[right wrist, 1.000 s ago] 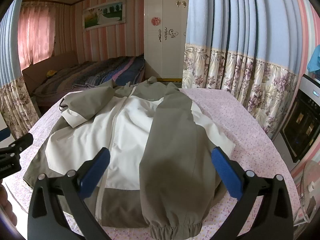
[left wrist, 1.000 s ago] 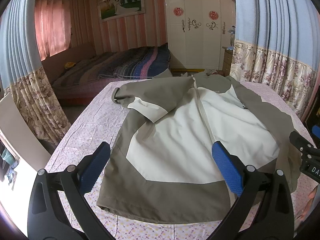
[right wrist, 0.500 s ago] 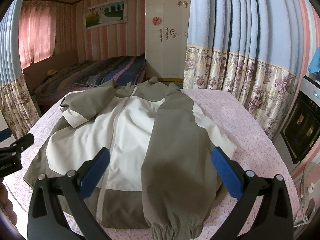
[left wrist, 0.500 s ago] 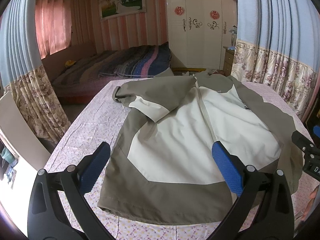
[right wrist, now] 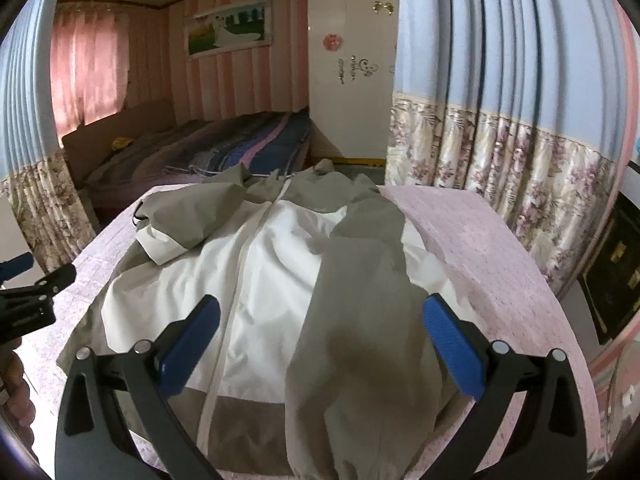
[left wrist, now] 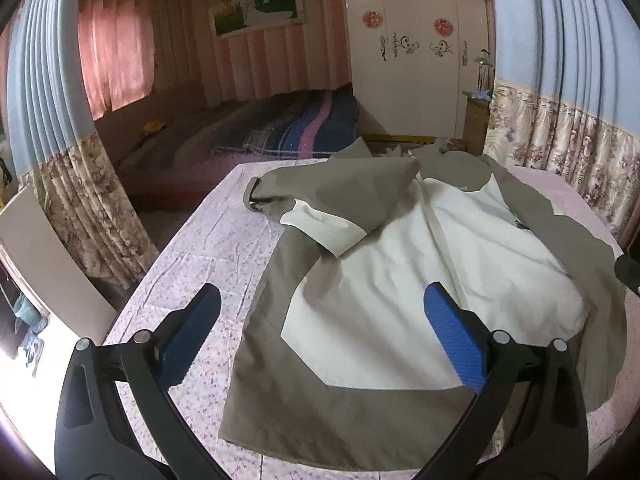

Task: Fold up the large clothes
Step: 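Grasp the jacket shoulder with the left gripper and lift it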

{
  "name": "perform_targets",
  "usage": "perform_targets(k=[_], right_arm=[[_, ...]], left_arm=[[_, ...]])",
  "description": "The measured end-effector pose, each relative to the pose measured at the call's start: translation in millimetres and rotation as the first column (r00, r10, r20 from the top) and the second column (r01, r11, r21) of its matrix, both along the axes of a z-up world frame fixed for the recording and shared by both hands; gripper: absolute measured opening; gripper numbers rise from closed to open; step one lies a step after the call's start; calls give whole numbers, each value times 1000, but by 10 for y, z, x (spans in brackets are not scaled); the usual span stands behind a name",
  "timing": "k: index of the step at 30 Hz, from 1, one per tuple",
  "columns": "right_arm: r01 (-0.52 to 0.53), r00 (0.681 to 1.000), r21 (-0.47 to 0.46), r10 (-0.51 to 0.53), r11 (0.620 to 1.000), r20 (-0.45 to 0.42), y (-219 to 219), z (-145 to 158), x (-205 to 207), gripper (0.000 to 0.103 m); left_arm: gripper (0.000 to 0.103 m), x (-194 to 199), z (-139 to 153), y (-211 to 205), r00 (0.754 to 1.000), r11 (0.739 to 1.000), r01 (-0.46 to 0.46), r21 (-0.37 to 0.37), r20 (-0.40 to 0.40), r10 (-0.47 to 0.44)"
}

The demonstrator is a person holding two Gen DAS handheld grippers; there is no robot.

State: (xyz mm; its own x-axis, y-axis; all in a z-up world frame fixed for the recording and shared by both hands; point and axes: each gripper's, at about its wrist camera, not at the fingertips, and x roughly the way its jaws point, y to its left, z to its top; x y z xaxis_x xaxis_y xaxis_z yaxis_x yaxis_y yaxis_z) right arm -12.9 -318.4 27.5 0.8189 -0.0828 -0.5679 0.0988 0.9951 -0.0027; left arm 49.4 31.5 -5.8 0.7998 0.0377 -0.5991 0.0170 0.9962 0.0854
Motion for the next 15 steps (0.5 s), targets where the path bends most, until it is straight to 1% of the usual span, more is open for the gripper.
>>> perform_targets(k=[2,4,6,8,10,12,13,15], right_arm=[[-42,999,21,42,999,-6,-19,18,69,101],[-65,998,25,65,998,-14,-24,39,144,101],[-66,998,-2,65,998,-26,-7,66,245,101],[-52,999,-46,51,998,-7,-21,141,311,101],[-15,999,-96,19,995,43,-52,240,355,101],[10,997,-119,0,993,83,-97,321,412,102],[11,997,-117,-2,993,82,-130,345,474,102],[7,999,-98,-2,995,52,-193,346,622,101]], left_arm=[[100,101,-3,37,1000,1000,6,-5,-14,-6],[100,183,14,84,1000,1000,-15,-15,0,15],[100,280,46,130,1000,999,-8,-32,15,8],[100,391,77,170,1000,999,-1,-47,29,2],[100,503,87,196,1000,999,-3,-37,30,4],[100,693,62,212,1000,1000,3,-22,-20,-4],[100,749,64,217,1000,1000,1,-19,-24,-2],[100,884,53,218,999,999,-32,19,-20,32]])
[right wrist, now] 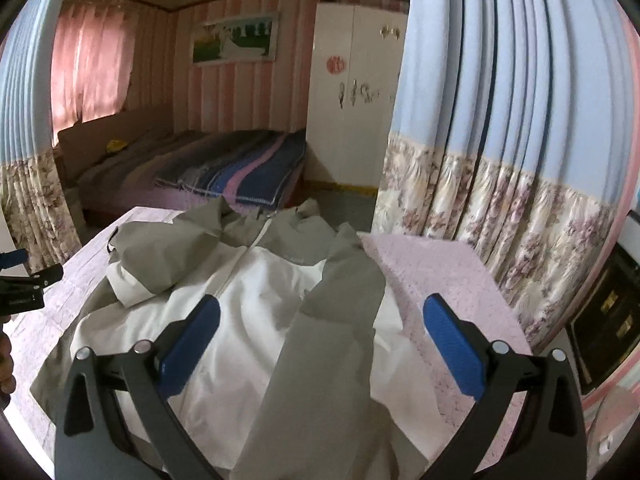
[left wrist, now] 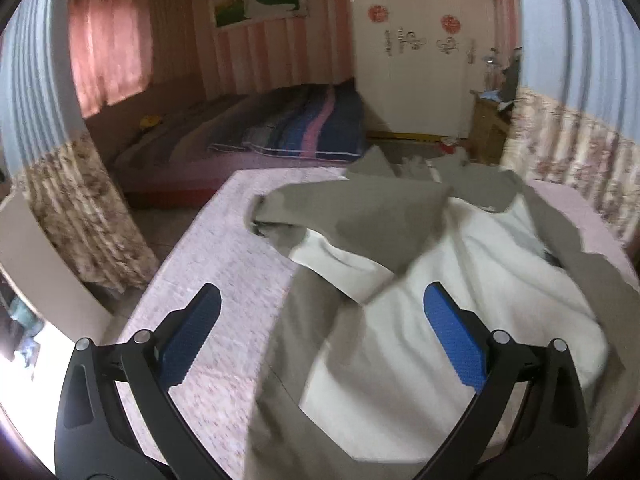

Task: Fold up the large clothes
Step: 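Grasp the jacket shoulder with the left gripper and lift it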

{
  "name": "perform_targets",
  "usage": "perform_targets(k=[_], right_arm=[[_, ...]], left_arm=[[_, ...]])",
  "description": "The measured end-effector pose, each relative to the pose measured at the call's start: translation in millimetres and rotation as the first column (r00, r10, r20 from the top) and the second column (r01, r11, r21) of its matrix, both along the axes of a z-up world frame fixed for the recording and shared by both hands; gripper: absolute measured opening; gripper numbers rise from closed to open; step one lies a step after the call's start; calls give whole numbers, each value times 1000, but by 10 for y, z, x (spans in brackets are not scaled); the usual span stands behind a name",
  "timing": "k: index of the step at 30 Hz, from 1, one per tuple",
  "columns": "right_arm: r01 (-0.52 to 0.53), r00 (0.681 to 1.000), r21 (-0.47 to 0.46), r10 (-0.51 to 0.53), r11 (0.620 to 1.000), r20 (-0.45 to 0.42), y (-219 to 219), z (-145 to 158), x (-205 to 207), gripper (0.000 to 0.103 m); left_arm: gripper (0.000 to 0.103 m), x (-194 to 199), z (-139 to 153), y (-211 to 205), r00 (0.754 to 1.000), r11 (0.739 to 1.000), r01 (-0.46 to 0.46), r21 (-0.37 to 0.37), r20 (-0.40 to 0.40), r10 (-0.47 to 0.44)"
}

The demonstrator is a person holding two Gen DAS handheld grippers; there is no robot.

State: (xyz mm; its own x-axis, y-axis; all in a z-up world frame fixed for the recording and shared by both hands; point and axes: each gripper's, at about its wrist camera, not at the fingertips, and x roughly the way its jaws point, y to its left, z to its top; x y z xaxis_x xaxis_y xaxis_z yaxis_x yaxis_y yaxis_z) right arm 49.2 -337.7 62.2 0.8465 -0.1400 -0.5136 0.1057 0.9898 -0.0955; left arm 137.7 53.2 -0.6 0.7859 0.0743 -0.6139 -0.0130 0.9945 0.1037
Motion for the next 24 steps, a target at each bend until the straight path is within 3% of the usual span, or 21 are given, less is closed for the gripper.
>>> perform_targets(k=[2,7,11,19,24], right_arm=[[-17,999,5,17,1000,-27,-32,-21,151,101],[15,1000,-124,-18,992,-25,57,-91,363,101],[23,998,-145,-32,989,-60,45,-174,548,101],[29,990,-154,-49,988,-130,-28,-381,876,101],[24,988,-148,-46,989,-146,-26,-473,977,101]], left_arm=[[100,150,-13,-9,1000,1000,-7,22,-17,7],[100,514,-75,103,998,999,-1,-47,-59,-2],[100,792,-166,209,996,995,13,-98,-82,-21],[100,1393,-433,609,989,951,6,-308,-136,-51],[82,1809,-829,692,965,940,-34,-340,-255,-58]])
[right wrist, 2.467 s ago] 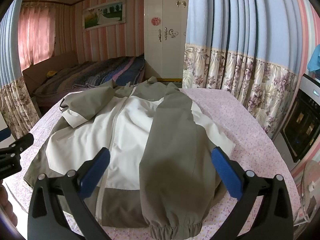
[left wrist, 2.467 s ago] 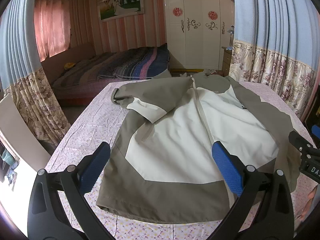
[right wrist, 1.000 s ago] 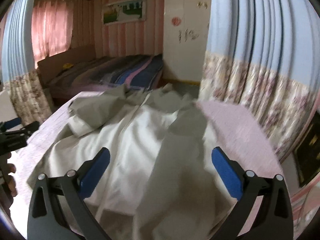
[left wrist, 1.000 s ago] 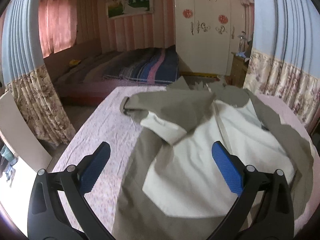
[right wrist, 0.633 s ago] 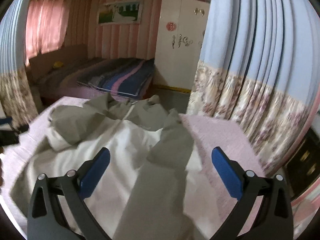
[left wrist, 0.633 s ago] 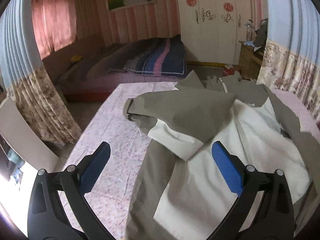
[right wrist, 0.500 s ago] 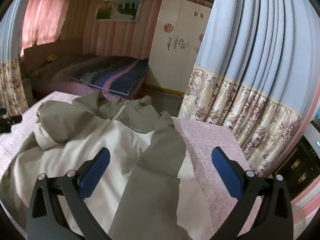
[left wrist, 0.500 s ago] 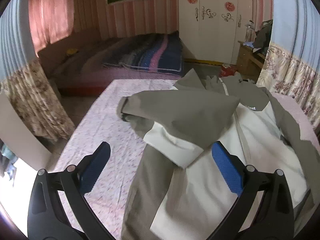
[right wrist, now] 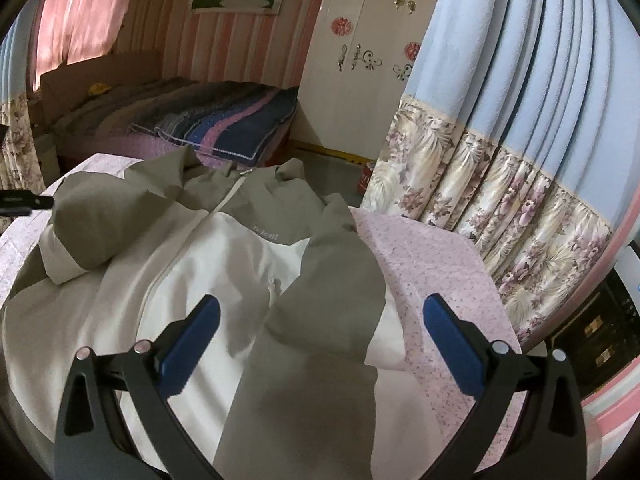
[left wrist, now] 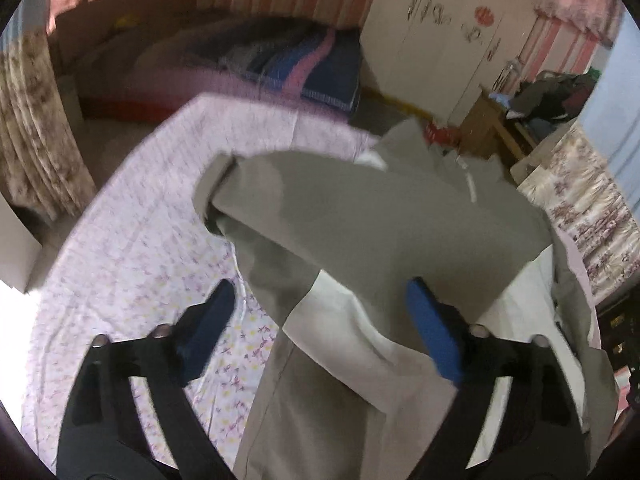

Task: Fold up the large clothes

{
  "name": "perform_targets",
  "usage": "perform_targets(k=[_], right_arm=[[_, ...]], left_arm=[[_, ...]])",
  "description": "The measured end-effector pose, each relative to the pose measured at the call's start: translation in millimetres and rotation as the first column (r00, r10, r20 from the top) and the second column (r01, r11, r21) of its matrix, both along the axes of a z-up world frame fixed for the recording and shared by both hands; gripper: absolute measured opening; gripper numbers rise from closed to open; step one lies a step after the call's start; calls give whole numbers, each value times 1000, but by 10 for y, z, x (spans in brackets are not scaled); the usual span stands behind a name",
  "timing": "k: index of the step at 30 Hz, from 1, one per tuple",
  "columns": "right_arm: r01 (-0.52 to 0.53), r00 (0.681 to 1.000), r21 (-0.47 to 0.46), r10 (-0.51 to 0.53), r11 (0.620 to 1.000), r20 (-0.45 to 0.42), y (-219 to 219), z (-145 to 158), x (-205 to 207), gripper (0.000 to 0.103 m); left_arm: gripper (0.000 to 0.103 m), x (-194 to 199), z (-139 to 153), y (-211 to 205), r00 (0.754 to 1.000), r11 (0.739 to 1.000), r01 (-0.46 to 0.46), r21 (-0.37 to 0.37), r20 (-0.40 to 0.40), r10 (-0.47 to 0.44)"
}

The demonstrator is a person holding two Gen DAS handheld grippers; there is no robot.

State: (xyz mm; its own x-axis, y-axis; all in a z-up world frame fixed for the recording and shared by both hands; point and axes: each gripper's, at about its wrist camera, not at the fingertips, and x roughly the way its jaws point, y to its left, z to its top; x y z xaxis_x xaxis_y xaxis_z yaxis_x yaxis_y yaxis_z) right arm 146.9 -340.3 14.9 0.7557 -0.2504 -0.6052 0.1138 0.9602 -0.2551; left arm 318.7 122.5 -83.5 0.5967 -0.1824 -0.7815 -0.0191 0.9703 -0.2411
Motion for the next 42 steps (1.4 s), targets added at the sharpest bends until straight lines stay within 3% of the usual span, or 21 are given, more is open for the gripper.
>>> perform_targets(k=[4,8,9,11,16,19,23,24,27,29,32,34,38,42], right_arm=[[-3,1000,-29,3,1000,-15,38,-28,57,101],[-10,1000,-46,9,999,-22,50,0,79,101],[-13,1000,-44,12,999,-24,51,6,82,101],[-13,1000,-40,12,999,-29,40,18,80,101],[3,1000,-57,-5,998,-25,41,24,77,101],[7,1000,-77,-8,997,-13,57,61,72,101],[14,1000,-100,-12,995,12,48,124,113,101],[18,1000,-100,-17,995,14,34,133,139,101],[29,999,-91,-27,995,20,-36,154,236,101],[40,999,-91,-38,995,23,-93,167,295,101],[55,998,-96,-53,994,20,-185,169,358,101],[62,998,-96,-61,993,14,-255,149,389,101],[69,998,-84,-68,994,13,-380,109,448,101],[70,997,-42,-69,997,23,-485,115,458,101]], left_arm=[[82,218,-246,-17,999,1000,-1,-8,-52,1],[54,393,-306,-34,998,998,3,-55,-65,-6],[42,412,-284,-13,999,999,-1,-55,-54,-2],[31,414,-154,52,1000,998,-27,-52,-11,27],[22,365,250,433,974,977,-196,84,132,184],[20,334,433,856,935,933,-328,150,190,298],[20,306,582,1466,852,816,-513,267,272,446],[20,340,555,1571,846,806,-525,271,264,463],[20,537,363,1776,857,812,-515,275,190,479],[11,678,227,1811,860,808,-511,294,157,486],[4,755,223,1750,848,804,-530,268,169,503],[3,634,291,1598,855,811,-516,275,211,473],[2,567,640,944,887,859,-431,275,304,348],[3,546,819,369,908,906,-347,242,327,261]])
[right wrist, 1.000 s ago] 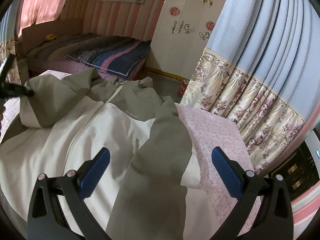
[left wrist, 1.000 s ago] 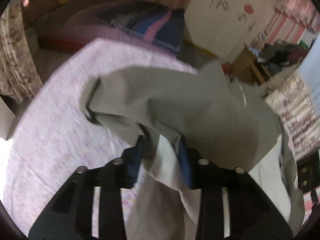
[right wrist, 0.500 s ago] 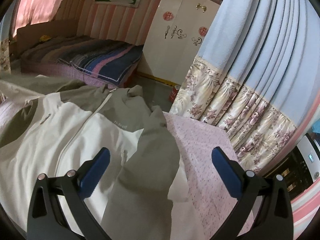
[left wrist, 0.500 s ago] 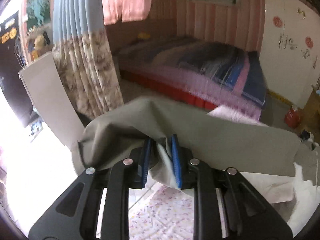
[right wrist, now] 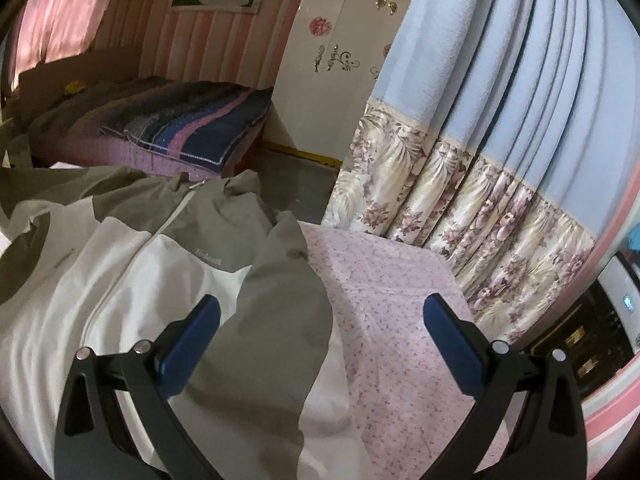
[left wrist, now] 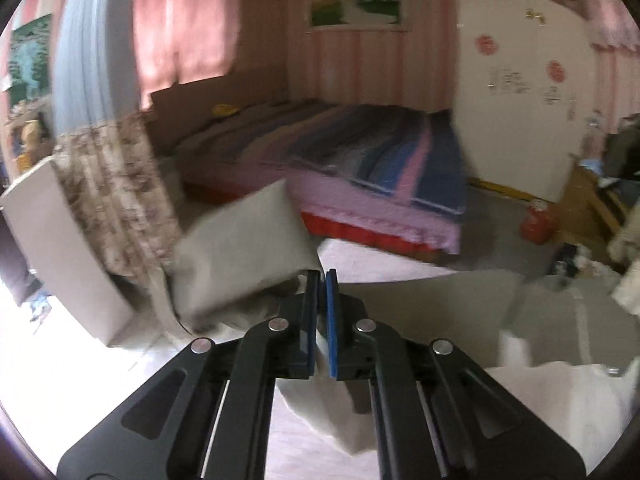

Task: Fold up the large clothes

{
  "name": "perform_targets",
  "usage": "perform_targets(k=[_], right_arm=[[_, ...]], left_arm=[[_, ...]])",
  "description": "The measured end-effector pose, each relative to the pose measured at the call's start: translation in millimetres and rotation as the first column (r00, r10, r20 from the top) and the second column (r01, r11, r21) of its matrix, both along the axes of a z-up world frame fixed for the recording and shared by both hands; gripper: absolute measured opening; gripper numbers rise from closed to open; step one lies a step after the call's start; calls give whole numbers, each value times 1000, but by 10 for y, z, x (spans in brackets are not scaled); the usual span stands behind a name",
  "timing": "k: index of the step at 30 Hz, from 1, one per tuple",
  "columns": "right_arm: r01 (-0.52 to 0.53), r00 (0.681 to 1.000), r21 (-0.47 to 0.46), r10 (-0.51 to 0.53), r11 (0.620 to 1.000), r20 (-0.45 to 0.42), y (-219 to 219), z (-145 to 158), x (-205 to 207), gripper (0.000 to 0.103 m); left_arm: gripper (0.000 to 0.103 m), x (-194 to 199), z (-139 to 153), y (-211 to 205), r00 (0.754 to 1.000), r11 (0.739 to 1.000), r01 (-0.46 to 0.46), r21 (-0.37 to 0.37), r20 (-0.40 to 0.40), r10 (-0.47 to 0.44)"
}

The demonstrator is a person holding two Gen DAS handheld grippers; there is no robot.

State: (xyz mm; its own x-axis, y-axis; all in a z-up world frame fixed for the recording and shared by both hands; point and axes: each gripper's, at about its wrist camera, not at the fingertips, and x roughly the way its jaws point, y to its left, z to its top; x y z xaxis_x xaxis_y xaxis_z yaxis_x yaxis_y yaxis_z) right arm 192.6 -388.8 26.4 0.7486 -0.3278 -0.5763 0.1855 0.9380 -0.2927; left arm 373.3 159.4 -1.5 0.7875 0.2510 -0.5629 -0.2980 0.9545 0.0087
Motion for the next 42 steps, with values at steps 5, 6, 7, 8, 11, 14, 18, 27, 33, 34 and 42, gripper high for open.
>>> perform_targets(k=[5,6,7,8,11,14,18,27,33,34,42], right_arm=[[-10,1000,6,10,1000,-10,-73,-39,-14,101],[-10,1000,9,10,1000,-15,-81,-47,0,101],[-11,1000,19,12,1000,-21,-95,-48,24,101],[-14,1000,31,15,999,-19,-101,-35,39,101],[-18,1000,34,18,999,6,-81,37,34,101],[6,1000,10,-6,1000,20,-107,100,9,101],[42,999,59,-43,997,11,-269,137,-33,101],[-81,995,175,89,981,-38,-11,115,376,101],[-237,945,246,282,940,-168,608,-162,1162,101],[-253,930,256,307,933,-200,732,-256,1346,101],[-182,857,433,358,883,-370,1042,-972,2201,51]], left_arm=[[3,-28,-181,-375,998,999,31,10,-61,-30],[3,-10,-210,-488,995,998,61,22,-76,-59],[3,10,-236,-674,988,992,122,14,-93,-121],[3,-11,-241,-805,980,985,170,2,-102,-169],[3,15,-232,-1328,947,953,302,-8,-109,-301],[3,-19,-267,-1980,882,891,450,-51,-130,-453],[19,-168,-653,-2610,781,813,579,-59,-246,-574],[94,-633,-546,-2422,805,811,576,107,-251,-538],[97,-161,-334,-1463,929,926,346,153,-190,-316],[97,-92,-357,-1372,933,932,332,143,-193,-303],[97,189,-769,-822,919,963,268,4,-301,-254]])
